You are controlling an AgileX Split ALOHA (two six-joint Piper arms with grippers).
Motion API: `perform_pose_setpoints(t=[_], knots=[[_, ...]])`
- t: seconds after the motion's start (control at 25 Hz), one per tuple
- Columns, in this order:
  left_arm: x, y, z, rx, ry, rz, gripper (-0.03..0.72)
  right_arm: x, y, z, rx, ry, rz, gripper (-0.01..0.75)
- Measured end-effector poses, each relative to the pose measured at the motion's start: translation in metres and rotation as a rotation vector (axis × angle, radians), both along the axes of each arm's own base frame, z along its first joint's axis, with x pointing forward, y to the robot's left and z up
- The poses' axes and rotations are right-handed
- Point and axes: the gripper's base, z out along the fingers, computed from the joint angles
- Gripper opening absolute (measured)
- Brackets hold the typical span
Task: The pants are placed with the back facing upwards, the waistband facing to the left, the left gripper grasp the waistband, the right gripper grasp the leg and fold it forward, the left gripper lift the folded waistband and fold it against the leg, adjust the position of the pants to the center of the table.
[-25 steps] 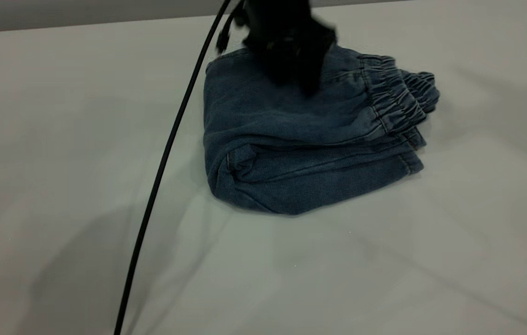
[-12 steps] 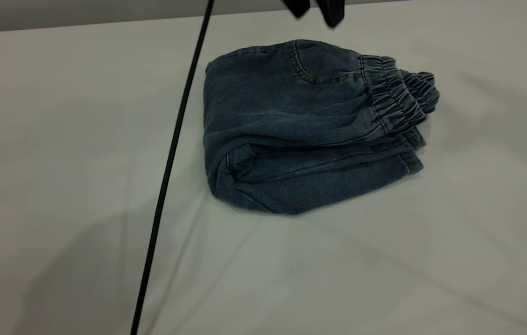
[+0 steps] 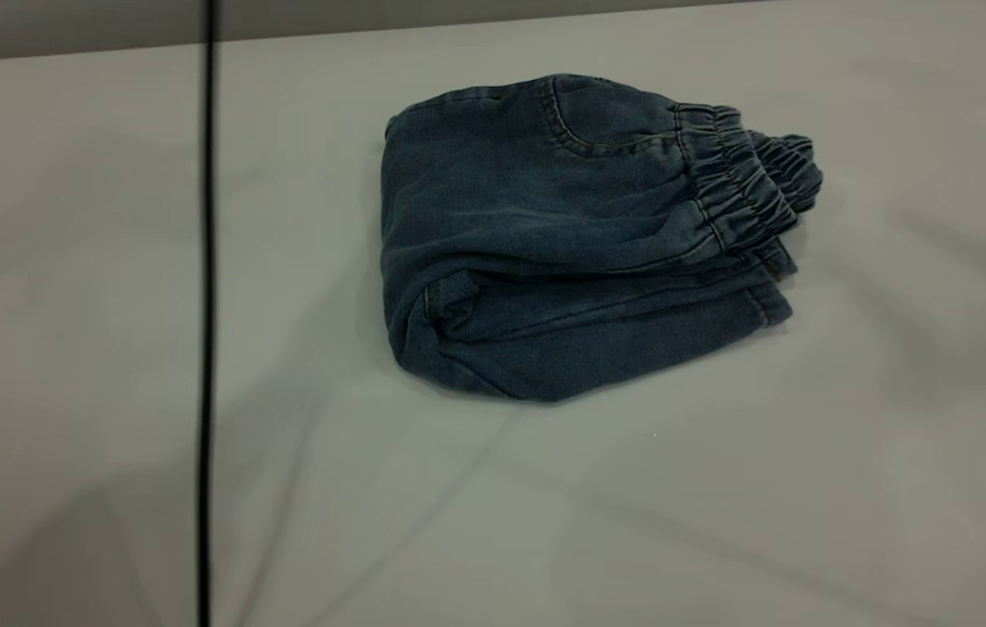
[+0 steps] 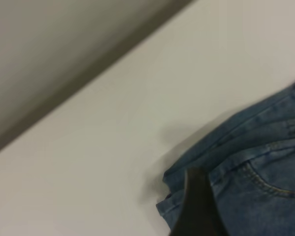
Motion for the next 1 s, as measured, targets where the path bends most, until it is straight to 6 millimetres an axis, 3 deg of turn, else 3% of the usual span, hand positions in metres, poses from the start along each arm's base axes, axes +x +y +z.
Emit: perform_pose_setpoints(t=[0.24,0.44,0.76,1.0], knots=[[-0.044,0.028,0.069,-0.068,-0.083,0.017,0.464,-0.065,-0.007,-0.004,-0.006,0.001,0.006,0.425],[-0.090,0.057,0.104,-0.126,-0.095,0.050,0.464,-0.129,-0.014,-0.019,-0.001,-0.011,0.006,0.425],[-0.180,0.110,0.121,-0.194,-0.054,0.080,0.464,-0.212,-0.023,-0.069,0.016,-0.006,0.002,0.425],[-0.245,0.152,0.114,-0.199,-0.069,0.075,0.464,-0.248,-0.029,-0.115,0.014,0.012,-0.013,0.425]])
